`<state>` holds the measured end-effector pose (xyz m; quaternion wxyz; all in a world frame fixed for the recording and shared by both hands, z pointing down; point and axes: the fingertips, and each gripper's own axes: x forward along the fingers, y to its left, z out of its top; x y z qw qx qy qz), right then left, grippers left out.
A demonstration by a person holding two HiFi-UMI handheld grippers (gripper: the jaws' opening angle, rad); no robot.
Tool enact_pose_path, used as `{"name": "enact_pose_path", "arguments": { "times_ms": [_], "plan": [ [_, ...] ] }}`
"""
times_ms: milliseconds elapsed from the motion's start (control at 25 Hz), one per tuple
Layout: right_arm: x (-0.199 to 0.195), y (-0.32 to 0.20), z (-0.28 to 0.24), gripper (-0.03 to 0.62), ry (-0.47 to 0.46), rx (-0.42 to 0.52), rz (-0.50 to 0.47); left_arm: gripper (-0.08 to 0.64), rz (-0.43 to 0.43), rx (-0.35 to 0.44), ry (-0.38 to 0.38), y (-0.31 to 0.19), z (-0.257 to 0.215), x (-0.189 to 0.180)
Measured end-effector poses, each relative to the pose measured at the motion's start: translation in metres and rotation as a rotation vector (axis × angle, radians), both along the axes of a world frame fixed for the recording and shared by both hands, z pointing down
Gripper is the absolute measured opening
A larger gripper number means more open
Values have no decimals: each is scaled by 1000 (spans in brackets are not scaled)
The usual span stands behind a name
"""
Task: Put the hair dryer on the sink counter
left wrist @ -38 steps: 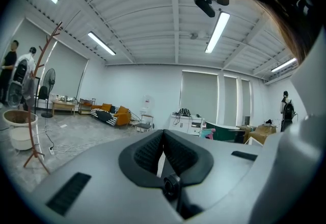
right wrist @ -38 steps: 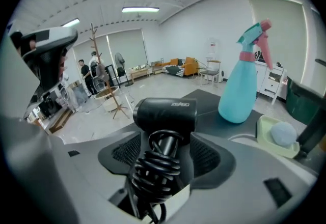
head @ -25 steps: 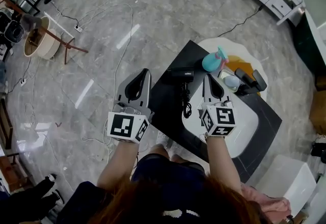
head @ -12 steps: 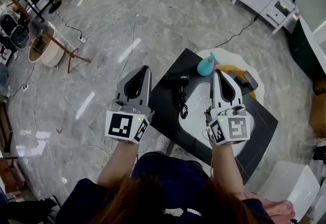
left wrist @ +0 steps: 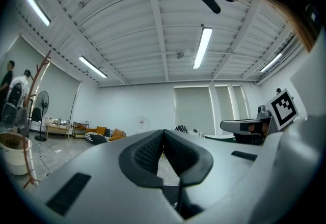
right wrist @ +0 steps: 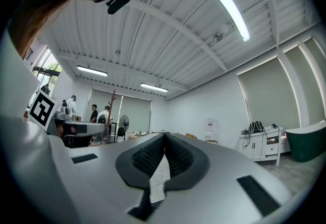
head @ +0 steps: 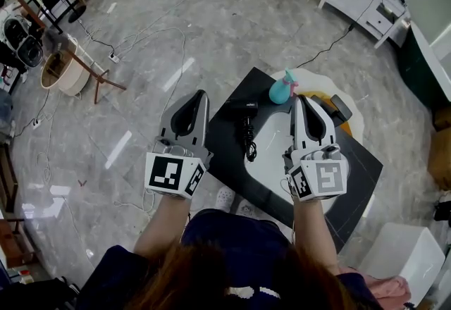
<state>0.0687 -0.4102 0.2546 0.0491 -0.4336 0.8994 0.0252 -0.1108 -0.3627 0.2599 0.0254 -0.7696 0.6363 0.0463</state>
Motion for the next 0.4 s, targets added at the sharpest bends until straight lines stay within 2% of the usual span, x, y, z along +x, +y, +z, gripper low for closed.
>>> {"name": "enact_pose_path", "arguments": {
  "times_ms": [400],
  "plan": [
    [13,14,-4,15,6,16,-10,18,-2,7,-9,14,-5,17]
  ]
}}
